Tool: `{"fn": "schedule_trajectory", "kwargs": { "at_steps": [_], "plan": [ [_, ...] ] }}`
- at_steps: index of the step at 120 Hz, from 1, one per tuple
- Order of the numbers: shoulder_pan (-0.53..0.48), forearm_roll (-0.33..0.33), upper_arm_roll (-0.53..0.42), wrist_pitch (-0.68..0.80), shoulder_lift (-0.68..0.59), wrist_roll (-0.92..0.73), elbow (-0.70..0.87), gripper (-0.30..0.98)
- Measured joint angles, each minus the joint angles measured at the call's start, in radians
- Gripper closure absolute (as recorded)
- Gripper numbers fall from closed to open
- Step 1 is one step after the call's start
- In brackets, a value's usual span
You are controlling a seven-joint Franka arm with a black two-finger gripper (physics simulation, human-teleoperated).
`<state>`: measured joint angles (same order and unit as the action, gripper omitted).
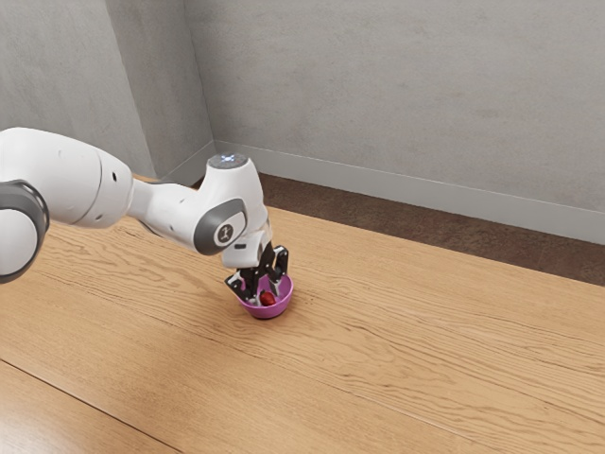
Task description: Take strawberry from the bowl
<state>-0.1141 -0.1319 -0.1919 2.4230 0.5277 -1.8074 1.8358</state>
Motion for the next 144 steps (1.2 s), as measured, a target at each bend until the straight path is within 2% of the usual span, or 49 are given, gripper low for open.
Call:
{"fn": "schedule_trajectory", "kwargs": {
  "at_steps": [89, 105, 112, 121, 132, 144],
  "plan": [
    [0.005, 0.001, -0.001, 0.036, 0.01, -0.014, -0.001, 0.6],
    [0.002, 0.003, -0.012, 0.035, -0.067, -0.014, 0.024, 0.61],
    [0.003, 0.004, -0.06, 0.033, -0.123, -0.013, 0.041, 0.62],
    [0.084, 0.004, -0.121, 0.031, -0.123, -0.006, 0.013, 0.62],
    [0.235, 0.005, -0.138, 0.03, 0.012, 0.003, -0.136, 0.62],
    [0.282, 0.004, -0.141, 0.031, 0.075, 0.011, -0.189, 0.62]
  ]
}}
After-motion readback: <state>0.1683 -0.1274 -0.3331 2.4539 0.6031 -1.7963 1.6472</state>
